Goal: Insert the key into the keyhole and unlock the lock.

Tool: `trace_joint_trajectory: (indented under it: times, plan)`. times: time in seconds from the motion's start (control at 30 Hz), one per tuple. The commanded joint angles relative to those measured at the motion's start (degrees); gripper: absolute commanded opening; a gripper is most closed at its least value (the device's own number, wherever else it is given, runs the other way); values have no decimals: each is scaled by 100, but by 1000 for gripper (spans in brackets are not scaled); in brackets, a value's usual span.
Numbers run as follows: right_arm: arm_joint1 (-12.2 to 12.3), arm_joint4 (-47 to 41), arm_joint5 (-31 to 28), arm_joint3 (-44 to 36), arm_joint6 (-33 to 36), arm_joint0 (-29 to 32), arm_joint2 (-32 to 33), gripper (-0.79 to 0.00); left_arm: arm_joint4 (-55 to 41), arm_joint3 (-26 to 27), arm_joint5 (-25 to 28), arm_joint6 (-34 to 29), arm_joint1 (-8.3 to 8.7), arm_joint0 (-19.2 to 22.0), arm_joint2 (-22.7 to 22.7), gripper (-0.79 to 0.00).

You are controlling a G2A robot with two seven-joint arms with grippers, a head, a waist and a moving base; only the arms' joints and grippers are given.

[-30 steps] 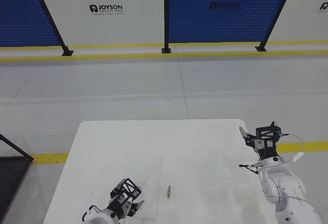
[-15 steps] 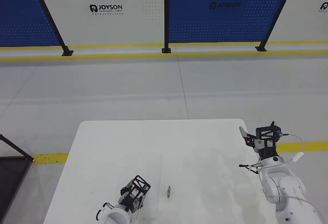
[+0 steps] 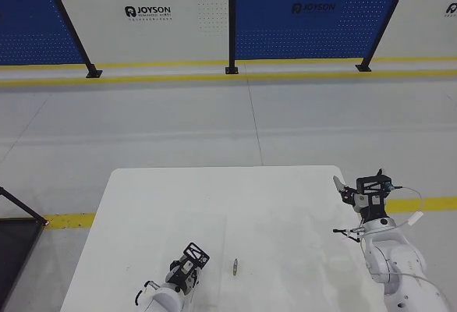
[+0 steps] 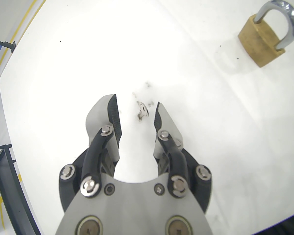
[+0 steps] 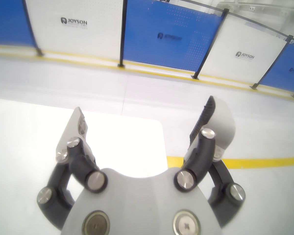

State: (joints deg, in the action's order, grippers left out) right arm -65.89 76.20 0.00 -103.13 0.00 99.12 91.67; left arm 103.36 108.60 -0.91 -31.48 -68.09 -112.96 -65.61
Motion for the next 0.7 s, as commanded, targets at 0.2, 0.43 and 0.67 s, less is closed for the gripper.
trace_joint_trajectory:
  times: [0.2,0.43,0.67]
  plan:
    - [0,0,0,0,0,0,0,0,-53,-70,7,12,-8,54,-8,-551]
    - [0,0,0,0,0,0,0,0,-64,-148,-9,50,-15,93,-8,-616]
    - [0,0,0,0,0,0,0,0,-70,-158,10,73,-13,97,-35,-727]
